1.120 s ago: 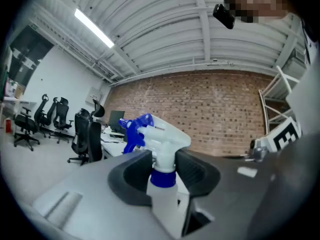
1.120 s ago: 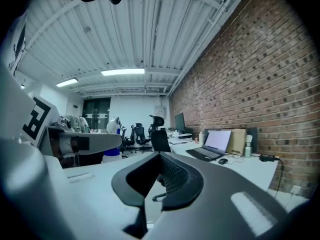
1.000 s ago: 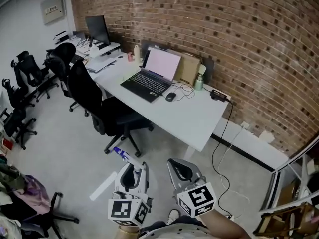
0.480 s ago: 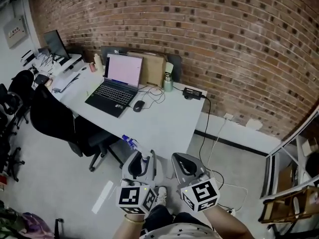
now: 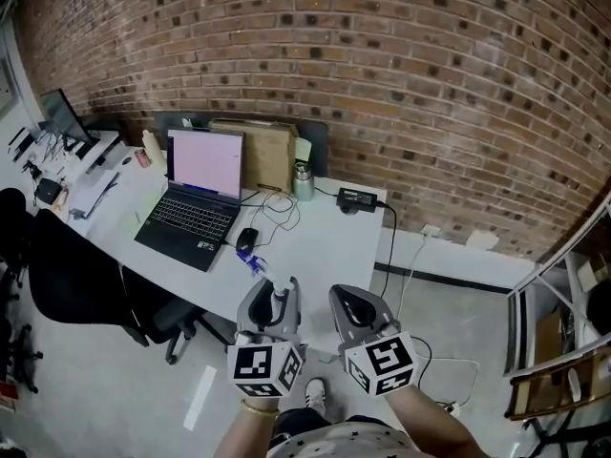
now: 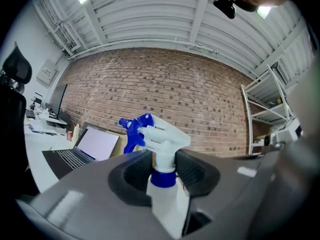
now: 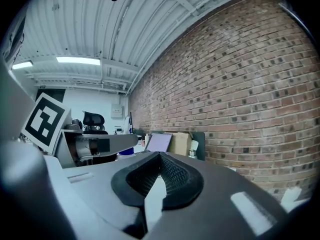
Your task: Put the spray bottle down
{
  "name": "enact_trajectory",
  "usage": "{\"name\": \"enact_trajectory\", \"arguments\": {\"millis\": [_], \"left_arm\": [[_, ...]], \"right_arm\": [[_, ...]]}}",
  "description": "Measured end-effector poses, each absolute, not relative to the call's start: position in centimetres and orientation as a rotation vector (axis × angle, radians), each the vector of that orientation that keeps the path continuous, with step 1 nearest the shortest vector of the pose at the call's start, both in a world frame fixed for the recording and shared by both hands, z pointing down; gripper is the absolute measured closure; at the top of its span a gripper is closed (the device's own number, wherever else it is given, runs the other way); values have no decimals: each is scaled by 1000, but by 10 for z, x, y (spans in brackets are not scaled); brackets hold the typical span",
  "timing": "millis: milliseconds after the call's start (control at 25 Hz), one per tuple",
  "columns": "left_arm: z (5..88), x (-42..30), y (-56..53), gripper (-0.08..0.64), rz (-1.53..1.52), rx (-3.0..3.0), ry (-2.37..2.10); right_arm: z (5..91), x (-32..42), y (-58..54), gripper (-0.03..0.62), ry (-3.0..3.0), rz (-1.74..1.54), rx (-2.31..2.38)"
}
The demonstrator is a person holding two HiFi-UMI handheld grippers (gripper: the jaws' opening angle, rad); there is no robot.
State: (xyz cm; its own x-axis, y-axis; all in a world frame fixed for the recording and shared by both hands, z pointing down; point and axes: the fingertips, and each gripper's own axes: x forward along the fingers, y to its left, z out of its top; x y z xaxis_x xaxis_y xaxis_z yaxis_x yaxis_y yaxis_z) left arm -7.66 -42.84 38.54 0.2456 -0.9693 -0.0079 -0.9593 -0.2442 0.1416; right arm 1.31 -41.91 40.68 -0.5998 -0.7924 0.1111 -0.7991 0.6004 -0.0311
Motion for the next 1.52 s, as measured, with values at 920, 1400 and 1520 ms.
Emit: {"name": "enact_trajectory", "arguments": {"millis": [920,1400,1520], "left_arm": [[439,-66,-491,411,2,2381,-1852],[431,-56,-410,451,3,2338,-1868],[430,-50,-376,512,-18,2318,-1874]], "right_arm": [[441,21,-477,594,-2661,239,1413],[435,35,-409,594,-2701,225,1364],[434,38,-382,594,-2726,220,1346]]}}
